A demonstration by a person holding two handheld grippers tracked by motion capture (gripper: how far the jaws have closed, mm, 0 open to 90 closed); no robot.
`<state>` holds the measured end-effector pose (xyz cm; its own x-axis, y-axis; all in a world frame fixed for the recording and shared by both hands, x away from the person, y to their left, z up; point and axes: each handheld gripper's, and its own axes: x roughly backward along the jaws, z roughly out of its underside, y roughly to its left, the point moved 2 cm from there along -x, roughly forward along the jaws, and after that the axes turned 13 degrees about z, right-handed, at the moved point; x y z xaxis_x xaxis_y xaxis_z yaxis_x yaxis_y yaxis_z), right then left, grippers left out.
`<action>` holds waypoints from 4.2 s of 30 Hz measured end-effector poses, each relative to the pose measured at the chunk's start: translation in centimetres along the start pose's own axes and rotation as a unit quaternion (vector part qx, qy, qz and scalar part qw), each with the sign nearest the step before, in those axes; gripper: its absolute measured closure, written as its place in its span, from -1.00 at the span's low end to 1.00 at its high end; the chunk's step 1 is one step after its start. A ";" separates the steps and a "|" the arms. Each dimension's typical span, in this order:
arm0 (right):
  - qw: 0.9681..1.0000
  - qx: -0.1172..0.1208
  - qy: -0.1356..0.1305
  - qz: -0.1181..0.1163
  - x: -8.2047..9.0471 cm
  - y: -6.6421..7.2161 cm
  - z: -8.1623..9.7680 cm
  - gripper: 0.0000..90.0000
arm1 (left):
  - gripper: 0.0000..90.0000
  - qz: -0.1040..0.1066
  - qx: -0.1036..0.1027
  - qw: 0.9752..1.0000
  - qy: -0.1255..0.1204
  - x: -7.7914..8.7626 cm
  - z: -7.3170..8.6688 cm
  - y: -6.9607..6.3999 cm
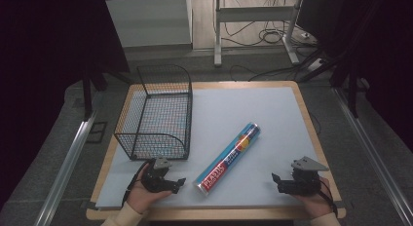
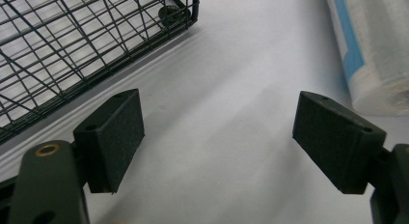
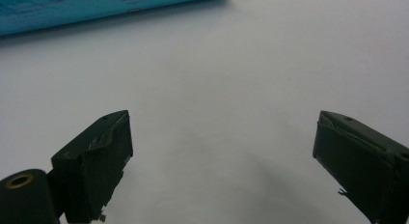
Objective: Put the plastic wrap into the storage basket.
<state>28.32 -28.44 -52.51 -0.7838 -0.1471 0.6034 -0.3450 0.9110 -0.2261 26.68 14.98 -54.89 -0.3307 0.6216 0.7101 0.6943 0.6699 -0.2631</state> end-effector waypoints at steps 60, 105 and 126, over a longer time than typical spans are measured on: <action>1.000 0.009 -0.004 -0.001 0.4 0.2 -0.1 -0.79 | -0.57 0.028 -0.018 0.999 -0.018 3.1 -4.7 -4.1; 1.000 0.014 -0.011 -0.002 0.6 0.3 -0.1 -0.78 | -0.61 0.041 -0.059 0.997 0.015 0.4 -9.7 -6.2; 1.000 0.016 -0.011 -0.001 0.6 0.2 -0.1 -0.77 | -0.64 0.044 -0.074 0.996 0.037 -1.8 -12.1 -7.0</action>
<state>27.83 -28.26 -52.16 -0.7947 -0.1577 0.5861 -0.3621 0.8982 -0.2493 30.14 4.29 -46.41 -0.2209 0.6399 0.7361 0.8064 0.5443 -0.2312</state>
